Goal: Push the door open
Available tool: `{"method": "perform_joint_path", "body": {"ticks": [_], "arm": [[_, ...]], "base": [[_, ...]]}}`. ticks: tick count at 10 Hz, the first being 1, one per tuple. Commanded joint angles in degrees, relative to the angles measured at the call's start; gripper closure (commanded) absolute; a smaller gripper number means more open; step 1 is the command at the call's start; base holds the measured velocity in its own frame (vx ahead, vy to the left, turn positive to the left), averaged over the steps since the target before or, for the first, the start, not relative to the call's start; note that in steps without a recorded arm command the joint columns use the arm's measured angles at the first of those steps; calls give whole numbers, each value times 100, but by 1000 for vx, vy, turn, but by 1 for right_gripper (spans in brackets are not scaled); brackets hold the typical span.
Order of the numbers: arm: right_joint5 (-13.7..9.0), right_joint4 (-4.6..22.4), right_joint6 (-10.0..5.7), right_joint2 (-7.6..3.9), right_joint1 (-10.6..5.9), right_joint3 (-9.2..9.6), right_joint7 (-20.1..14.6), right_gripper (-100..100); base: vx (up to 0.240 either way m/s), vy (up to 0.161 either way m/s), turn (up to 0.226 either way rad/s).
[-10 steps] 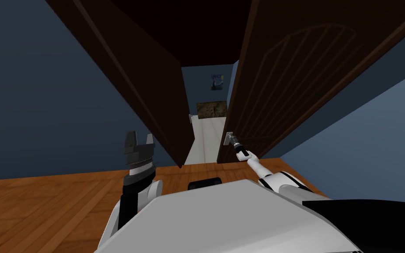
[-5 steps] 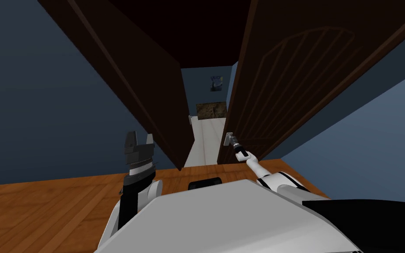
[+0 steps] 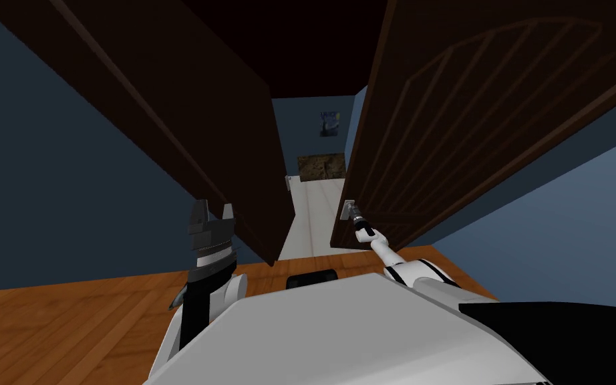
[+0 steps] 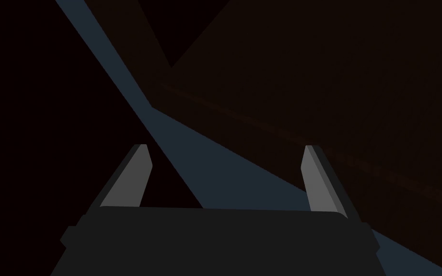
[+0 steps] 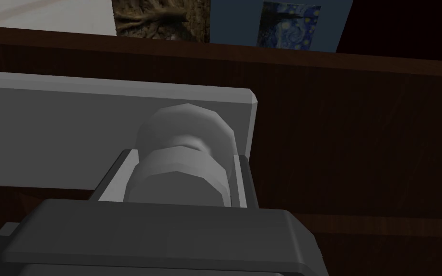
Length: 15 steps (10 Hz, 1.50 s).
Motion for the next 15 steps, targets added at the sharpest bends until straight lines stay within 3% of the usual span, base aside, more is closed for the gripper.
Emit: {"method": "perform_joint_path", "body": {"ticks": [1, 7, 11, 14, 15], "arm": [[-32, 98, -29, 10, -118, -181, 163, 100], [-98, 294, -22, 268, -332, -613, 656, 100], [-121, 363, -19, 360, -408, -765, 829, 100], [-168, 502, -14, 543, -560, -1071, 1177, 100], [-168, 502, -14, 543, -560, -1071, 1177, 100]], "base": [[142, 14, -45], [97, 0, -32], [66, 10, -51], [104, -6, -29], [73, -4, -6]]}}
